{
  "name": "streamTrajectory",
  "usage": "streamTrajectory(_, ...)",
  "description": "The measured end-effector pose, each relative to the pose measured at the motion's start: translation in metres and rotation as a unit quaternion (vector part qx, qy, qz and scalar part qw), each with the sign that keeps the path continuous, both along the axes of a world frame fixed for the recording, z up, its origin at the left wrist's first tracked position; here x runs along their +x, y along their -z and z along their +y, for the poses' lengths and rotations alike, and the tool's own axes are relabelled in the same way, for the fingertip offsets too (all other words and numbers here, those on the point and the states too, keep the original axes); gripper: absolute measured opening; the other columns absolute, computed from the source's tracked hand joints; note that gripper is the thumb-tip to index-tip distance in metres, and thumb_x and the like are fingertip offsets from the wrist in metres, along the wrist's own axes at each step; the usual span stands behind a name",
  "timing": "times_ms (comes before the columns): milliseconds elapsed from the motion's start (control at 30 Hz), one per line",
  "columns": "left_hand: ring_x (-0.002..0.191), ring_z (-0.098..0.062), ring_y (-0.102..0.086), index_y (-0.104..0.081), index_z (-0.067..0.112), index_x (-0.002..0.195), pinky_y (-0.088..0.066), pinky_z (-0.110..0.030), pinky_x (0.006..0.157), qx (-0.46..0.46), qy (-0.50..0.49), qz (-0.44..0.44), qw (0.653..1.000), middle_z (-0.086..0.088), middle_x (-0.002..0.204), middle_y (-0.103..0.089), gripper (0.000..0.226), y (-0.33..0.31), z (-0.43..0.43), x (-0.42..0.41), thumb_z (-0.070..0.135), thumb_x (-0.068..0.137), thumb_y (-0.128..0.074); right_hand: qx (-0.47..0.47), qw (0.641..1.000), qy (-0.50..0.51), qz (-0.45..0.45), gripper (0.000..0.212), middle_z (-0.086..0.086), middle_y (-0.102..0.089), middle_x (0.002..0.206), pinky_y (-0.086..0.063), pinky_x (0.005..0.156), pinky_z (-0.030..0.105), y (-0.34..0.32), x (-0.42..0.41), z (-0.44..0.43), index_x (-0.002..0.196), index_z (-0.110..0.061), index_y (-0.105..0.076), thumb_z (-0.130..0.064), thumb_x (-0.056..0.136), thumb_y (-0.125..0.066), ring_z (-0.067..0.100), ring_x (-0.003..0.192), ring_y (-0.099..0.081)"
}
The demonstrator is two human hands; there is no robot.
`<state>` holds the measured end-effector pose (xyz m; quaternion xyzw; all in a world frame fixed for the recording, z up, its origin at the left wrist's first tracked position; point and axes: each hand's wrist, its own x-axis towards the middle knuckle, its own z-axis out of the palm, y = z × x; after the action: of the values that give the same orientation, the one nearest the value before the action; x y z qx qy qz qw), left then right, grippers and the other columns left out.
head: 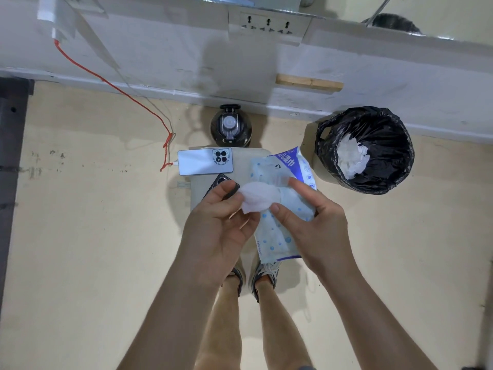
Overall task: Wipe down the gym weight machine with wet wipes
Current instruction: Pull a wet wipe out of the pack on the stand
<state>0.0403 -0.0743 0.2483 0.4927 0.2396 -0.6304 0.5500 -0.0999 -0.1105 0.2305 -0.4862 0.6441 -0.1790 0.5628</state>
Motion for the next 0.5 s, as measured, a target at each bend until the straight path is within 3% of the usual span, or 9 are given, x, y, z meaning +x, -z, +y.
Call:
streamTrajectory(100,0.092,-0.032,-0.061,-0.056,0.013,0.092,-0.053,-0.032,0.065,-0.021,0.011,-0.010,1.000,-0.020,0.107,-0.058,0.032,0.000,-0.005,0.003,-0.011,0.089,-0.034,-0.023,0.999,-0.021,0.015,0.054,-0.016,-0.067,0.109,-0.054,0.091,0.040,0.002,-0.001,0.000,0.101,-0.057,-0.059,-0.014,0.077,-0.082,0.009,0.099,-0.065)
streamTrajectory(167,0.089,-0.029,-0.057,-0.059,0.013,0.097,-0.046,-0.035,0.069,-0.008,0.117,-0.131,0.984,-0.018,0.097,-0.056,0.027,0.002,-0.006,0.007,-0.003,0.090,-0.039,-0.026,0.999,-0.017,0.017,0.055,-0.014,-0.068,0.106,-0.055,0.088,0.041,0.004,-0.003,0.000,0.100,-0.056,-0.061,-0.010,0.078,-0.080,0.008,0.094,-0.065)
streamTrajectory(233,0.080,-0.020,-0.055,-0.062,0.024,0.102,-0.044,-0.034,0.067,-0.017,0.294,-0.270,0.917,-0.010,0.088,-0.054,0.019,0.003,-0.006,0.011,0.020,0.084,-0.057,-0.028,0.999,-0.012,0.013,0.054,-0.012,-0.069,0.105,-0.055,0.088,0.041,0.005,-0.005,0.000,0.100,-0.055,-0.062,-0.008,0.078,-0.079,0.008,0.092,-0.066)
streamTrajectory(300,0.073,-0.011,-0.054,-0.061,0.033,0.104,-0.049,-0.030,0.066,-0.037,0.415,-0.321,0.850,-0.001,0.083,-0.051,0.033,0.004,-0.003,0.014,0.030,0.072,-0.070,-0.023,1.000,-0.016,0.007,0.052,-0.010,-0.070,0.108,-0.055,0.088,0.042,0.006,-0.004,0.001,0.101,-0.053,-0.063,-0.009,0.078,-0.079,0.011,0.096,-0.066)
streamTrajectory(367,0.065,-0.003,-0.052,-0.064,0.034,0.099,-0.050,-0.023,0.066,-0.035,0.455,-0.372,0.808,0.006,0.080,-0.053,0.033,0.003,-0.001,0.014,0.019,0.073,-0.078,-0.012,1.000,-0.018,0.005,0.048,-0.012,-0.070,0.109,-0.055,0.090,0.042,0.009,-0.003,0.001,0.101,-0.051,-0.067,-0.010,0.079,-0.078,0.011,0.098,-0.066)
streamTrajectory(433,0.054,0.000,-0.047,-0.071,0.028,0.083,-0.042,-0.013,0.056,-0.011,0.447,-0.486,0.751,0.007,0.067,-0.057,0.018,-0.001,0.000,0.014,0.013,0.076,-0.075,-0.015,1.000,-0.015,0.021,0.046,-0.016,-0.069,0.108,-0.053,0.092,0.042,0.012,-0.004,0.001,0.101,-0.051,-0.068,-0.010,0.080,-0.076,0.010,0.099,-0.065)
streamTrajectory(467,0.050,-0.003,-0.042,-0.071,0.021,0.073,-0.037,-0.014,0.050,0.003,0.422,-0.517,0.745,0.002,0.059,-0.055,0.008,-0.005,0.000,0.015,0.016,0.078,-0.075,-0.018,0.999,-0.007,0.034,0.047,-0.017,-0.068,0.107,-0.053,0.093,0.041,0.013,-0.005,-0.001,0.100,-0.051,-0.067,-0.009,0.080,-0.075,0.009,0.098,-0.065)
streamTrajectory(500,0.046,-0.007,-0.035,-0.066,0.011,0.063,-0.030,-0.017,0.045,0.014,0.391,-0.526,0.755,-0.005,0.053,-0.046,0.023,-0.005,0.003,0.016,0.022,0.082,-0.073,-0.017,0.999,0.007,0.042,0.048,-0.018,-0.067,0.105,-0.053,0.093,0.041,0.014,-0.007,-0.003,0.102,-0.050,-0.066,-0.008,0.081,-0.075,0.010,0.097,-0.064)
